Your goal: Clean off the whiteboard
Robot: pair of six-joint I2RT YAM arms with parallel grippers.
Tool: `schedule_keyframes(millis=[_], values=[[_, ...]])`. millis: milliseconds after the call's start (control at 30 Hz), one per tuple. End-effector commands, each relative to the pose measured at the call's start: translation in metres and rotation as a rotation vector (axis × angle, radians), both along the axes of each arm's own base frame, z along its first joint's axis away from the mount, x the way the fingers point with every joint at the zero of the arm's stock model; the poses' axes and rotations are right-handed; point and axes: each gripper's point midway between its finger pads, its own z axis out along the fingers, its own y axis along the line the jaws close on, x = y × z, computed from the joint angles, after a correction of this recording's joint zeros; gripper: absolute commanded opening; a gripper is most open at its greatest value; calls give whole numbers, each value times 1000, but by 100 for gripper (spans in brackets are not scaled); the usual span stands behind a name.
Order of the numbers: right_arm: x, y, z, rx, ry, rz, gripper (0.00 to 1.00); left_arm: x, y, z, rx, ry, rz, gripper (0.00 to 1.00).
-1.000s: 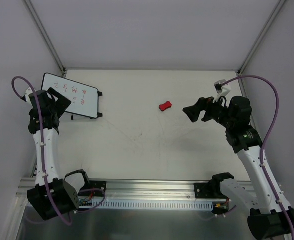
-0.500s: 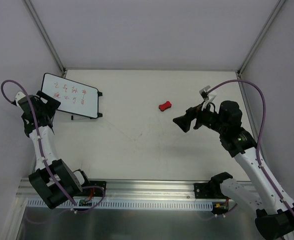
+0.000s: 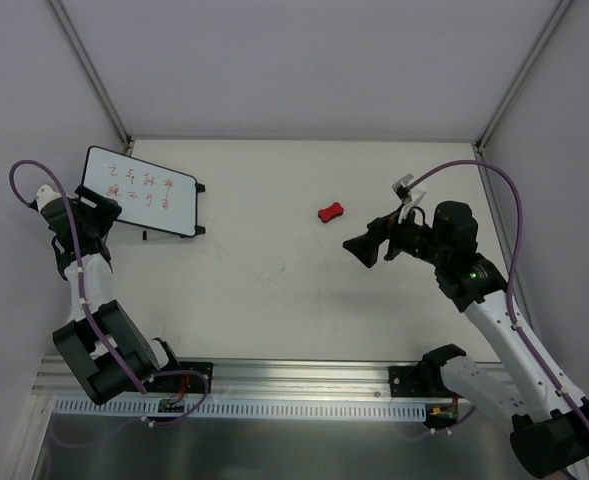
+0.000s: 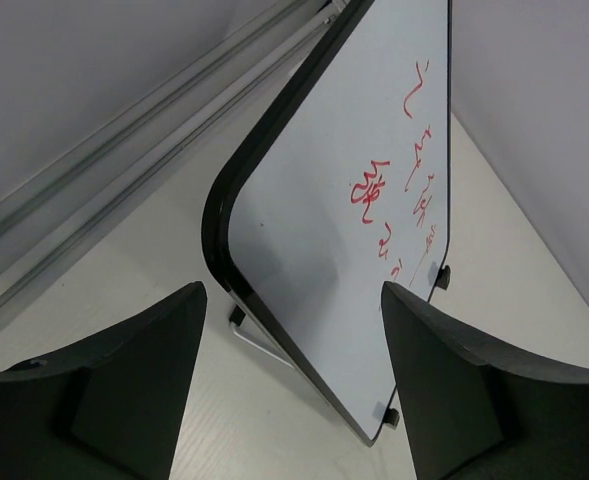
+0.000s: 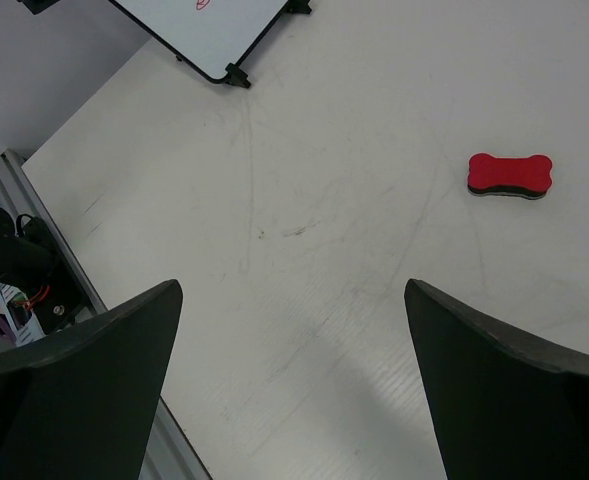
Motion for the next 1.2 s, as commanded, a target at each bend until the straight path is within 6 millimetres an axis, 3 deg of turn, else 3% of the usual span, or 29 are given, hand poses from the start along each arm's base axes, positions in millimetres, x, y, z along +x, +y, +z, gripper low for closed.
schedule_keyframes(millis=[0, 333, 633, 867, 1167], values=[[0, 4, 9, 9, -55, 35, 99, 9, 13, 28, 83, -87, -9, 71], [1, 6, 8, 13, -46, 40, 99, 21, 19, 29, 44, -129, -17, 53], [2, 7, 3, 10, -30, 45, 99, 21, 17, 28, 19, -161, -14, 19], [2, 8, -1, 3, -22, 48, 99, 20, 11, 38, 36, -192, -41, 0], [0, 8, -6, 0, -12, 54, 99, 19, 4, 67, 59, -319, -55, 0]])
